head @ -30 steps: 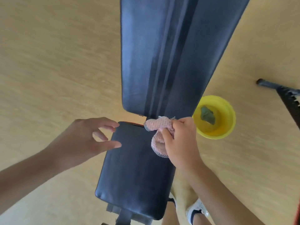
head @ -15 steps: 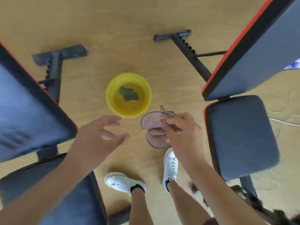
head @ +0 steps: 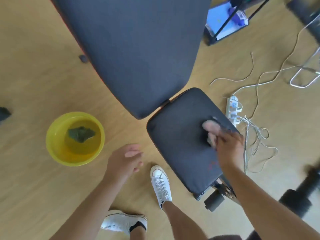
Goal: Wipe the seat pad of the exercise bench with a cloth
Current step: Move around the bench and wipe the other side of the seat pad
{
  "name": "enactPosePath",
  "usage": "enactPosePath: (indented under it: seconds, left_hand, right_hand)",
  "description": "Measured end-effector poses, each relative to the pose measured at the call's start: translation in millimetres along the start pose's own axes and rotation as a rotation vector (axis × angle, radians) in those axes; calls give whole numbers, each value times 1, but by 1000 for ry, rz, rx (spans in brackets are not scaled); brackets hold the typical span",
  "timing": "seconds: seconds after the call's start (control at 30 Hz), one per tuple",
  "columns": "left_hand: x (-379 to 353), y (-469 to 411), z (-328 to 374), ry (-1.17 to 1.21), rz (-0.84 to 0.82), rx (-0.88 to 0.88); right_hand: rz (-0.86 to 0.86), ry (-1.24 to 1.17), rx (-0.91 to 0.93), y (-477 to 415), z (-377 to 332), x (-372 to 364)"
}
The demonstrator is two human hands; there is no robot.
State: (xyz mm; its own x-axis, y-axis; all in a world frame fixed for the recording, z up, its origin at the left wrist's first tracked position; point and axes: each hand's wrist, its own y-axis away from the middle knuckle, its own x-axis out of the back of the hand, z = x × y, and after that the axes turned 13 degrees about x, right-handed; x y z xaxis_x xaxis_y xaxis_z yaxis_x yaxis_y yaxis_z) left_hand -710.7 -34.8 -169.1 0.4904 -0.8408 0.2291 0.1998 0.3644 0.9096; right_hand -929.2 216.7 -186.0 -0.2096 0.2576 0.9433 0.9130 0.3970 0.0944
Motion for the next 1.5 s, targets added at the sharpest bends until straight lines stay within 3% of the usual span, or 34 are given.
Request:
enactPosePath:
  seconds: [0.07,0.13,0.23,0.3,0.33,0.37,0.4,0.47,0.5,0.57,0.63,0.77,0.83,0.87,0.93,1.0,1.03,1.1,1.17,1.23,1.27,1.3,1.43,1.5]
  left_hand:
    - [-15,-15,18,-144,35,-67]
    - [-26,-33,36,-296,56,-101]
    - [-42,-55,49,-278,48,-53]
    - [-49,-63,46,-204,85,-73]
    - [-52,-61,45,-190,91,-77]
    - [-55,-59,46,-201,91,-78]
    - [-57,-58,46,-210,82,-70]
    - [-58,-59,45,-173,63,-58]
    - [-58,-62,43,-158,68,-64]
    - [-57,-65,42,-164,93,-84]
    - [-54,-69,42,-219,125,-90]
    - [-47,-77,41,-363,197,-69]
    - [-42,-80,40,-400,192,-97]
    - [-40,-81,40,-386,169,-121]
    - [-38,-83,41,-338,127,-136]
    - [-36,-83,42,-299,104,-133]
    - [-37,-82,45,-276,94,-124]
    - [-37,-80,49,-240,84,-107]
    - [-38,-81,49,-216,85,-90]
    - [-40,-80,49,-140,93,-17]
    - [-40,-79,50,-97,90,6]
    - [-40,-79,51,-54,92,26]
    - [-48,-78,58,49,86,10]
    - [-59,-75,66,13,110,-10]
  right_hand:
    - [99,5,-215,1,20,-5]
    - [104,-38,-111,25,11,-13]
    - [-194,-215,416,87,-12,-30]
    - [-326,-172,933,93,-17,-31]
    - [-304,-105,1168,74,-11,-30]
    - [-254,-69,1199,46,-4,-28]
    - [-149,-122,1042,18,1,-27]
    - [132,-154,546,-35,-1,-26]
    - [228,-165,287,-51,-8,-30]
    - [332,-200,-27,-51,-40,-42]
    - [260,-260,23,-24,-81,-63]
    - [-1,-270,770,25,-121,-86]
    - [-13,-197,948,3,-115,-80]
    - [28,-200,912,-14,-108,-77]
    - [26,-271,580,-54,-92,-72]
    - [115,-102,191,-75,-91,-68]
    - [174,-97,104,-72,-101,-70]
    - [120,-144,241,-43,-131,-73]
    - [-50,-172,707,-7,-147,-75]
    - [-231,-128,976,-18,-128,-66]
    - [-219,-88,960,-38,-114,-60]
    - [-235,-120,819,-61,-96,-53]
    - [22,17,161,-105,-26,-24]
    - [30,-43,131,-66,-29,-20]
